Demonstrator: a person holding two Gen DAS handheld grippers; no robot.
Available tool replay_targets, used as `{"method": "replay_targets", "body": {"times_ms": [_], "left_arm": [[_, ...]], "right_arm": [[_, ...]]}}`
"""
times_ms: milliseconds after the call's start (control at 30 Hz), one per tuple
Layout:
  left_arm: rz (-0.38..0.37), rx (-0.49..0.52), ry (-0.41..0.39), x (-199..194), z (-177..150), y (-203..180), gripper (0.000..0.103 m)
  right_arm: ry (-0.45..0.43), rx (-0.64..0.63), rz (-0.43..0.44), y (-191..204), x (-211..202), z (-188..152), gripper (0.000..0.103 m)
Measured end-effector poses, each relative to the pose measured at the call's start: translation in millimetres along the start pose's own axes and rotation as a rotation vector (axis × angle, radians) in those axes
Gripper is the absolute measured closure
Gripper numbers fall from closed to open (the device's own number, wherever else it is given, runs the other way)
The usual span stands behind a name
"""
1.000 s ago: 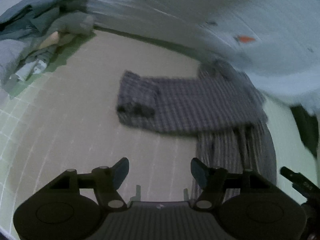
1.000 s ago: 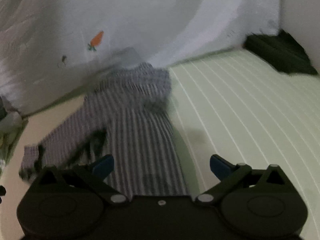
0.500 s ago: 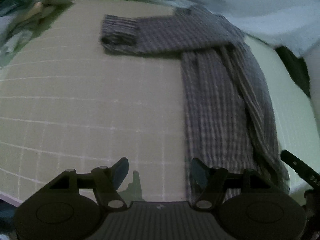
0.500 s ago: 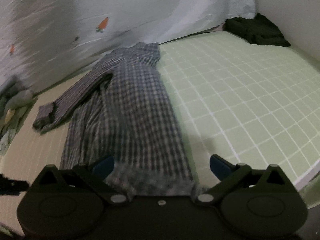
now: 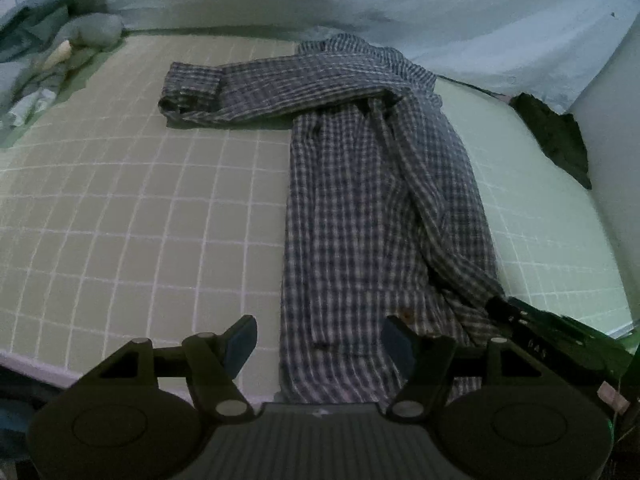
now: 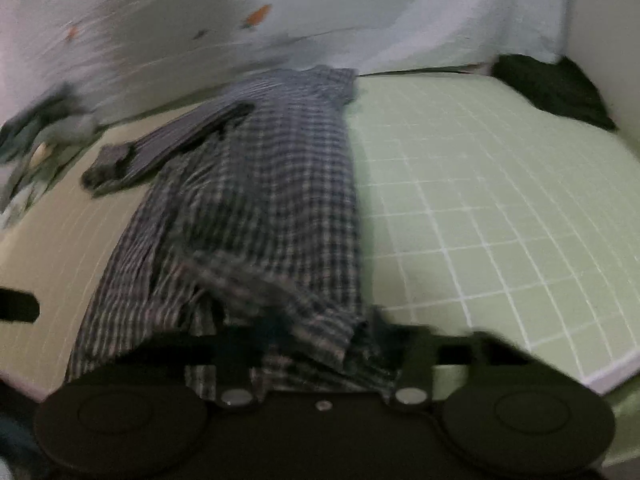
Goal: Fold clothes
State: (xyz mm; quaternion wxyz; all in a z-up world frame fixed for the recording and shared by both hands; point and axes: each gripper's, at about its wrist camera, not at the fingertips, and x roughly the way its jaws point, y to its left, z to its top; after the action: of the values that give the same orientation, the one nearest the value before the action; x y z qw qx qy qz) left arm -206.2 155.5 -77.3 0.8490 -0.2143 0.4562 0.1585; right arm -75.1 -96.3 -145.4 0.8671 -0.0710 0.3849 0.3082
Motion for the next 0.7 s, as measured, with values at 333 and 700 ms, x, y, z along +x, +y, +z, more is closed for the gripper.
{"method": "replay_targets", "body": {"times_ms": [333,700], "left_arm": [[0.038,-0.077,0.036,-3.1,-32.3,8.8,0.033],[0.0,-0.149,0.051,6.9,-44.5,24.9,0.04]], "right_arm": [[-0.052,0.157,0.199,19.1,-56.0,-15.1,0.103],[-0.026,0.41,0.341,10.2,-63.1,-31.3,0.057]]}}
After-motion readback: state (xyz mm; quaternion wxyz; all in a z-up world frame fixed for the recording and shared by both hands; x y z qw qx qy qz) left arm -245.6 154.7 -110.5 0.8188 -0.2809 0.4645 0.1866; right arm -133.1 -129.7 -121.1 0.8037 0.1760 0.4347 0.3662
